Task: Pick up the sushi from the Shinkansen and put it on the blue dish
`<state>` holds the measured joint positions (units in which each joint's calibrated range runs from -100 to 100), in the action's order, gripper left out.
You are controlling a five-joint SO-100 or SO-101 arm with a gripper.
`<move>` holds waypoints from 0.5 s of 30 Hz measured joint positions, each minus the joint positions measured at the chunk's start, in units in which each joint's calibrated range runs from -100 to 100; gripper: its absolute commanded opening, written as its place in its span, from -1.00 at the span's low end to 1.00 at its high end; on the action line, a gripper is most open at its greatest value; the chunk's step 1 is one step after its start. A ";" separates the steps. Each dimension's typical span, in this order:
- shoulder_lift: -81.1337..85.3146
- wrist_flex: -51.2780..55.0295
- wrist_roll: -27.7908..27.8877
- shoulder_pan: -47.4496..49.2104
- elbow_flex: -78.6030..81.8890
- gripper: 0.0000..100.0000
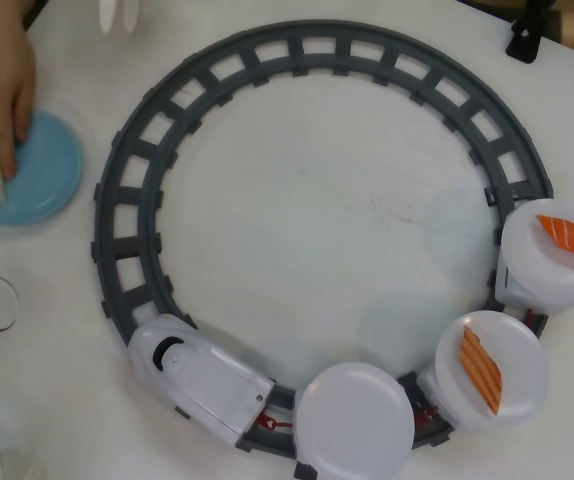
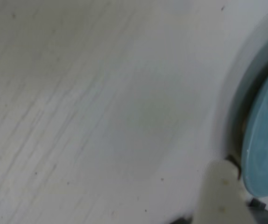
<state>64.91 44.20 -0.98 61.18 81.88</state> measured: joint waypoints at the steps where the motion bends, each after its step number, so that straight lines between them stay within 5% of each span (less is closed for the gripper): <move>1: 0.00 0.00 0.00 0.00 0.00 -0.48; 15: 0.00 0.25 0.00 0.00 -1.74 -0.48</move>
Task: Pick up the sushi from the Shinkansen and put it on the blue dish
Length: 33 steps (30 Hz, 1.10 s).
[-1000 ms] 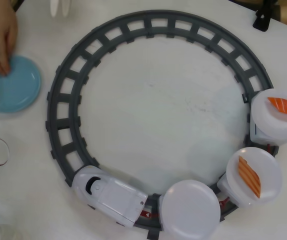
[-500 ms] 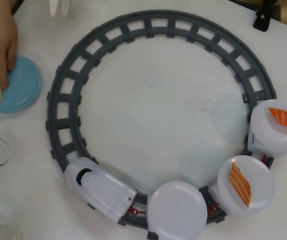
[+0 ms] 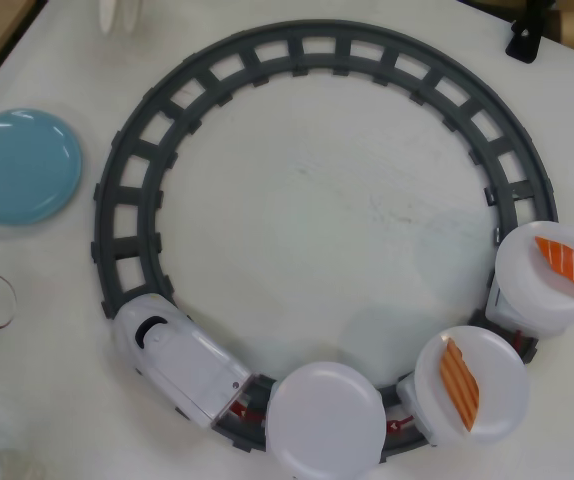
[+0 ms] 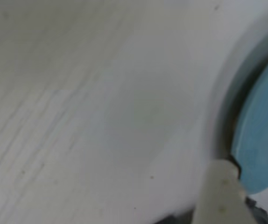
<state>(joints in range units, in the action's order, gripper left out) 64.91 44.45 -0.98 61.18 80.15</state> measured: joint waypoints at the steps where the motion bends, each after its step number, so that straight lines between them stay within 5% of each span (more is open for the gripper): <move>1: 0.00 0.42 0.00 0.00 -1.10 -0.48; 33: -0.08 4.45 0.00 -0.25 -6.50 -0.48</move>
<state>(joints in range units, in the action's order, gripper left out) 64.82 48.91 -0.98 60.93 73.65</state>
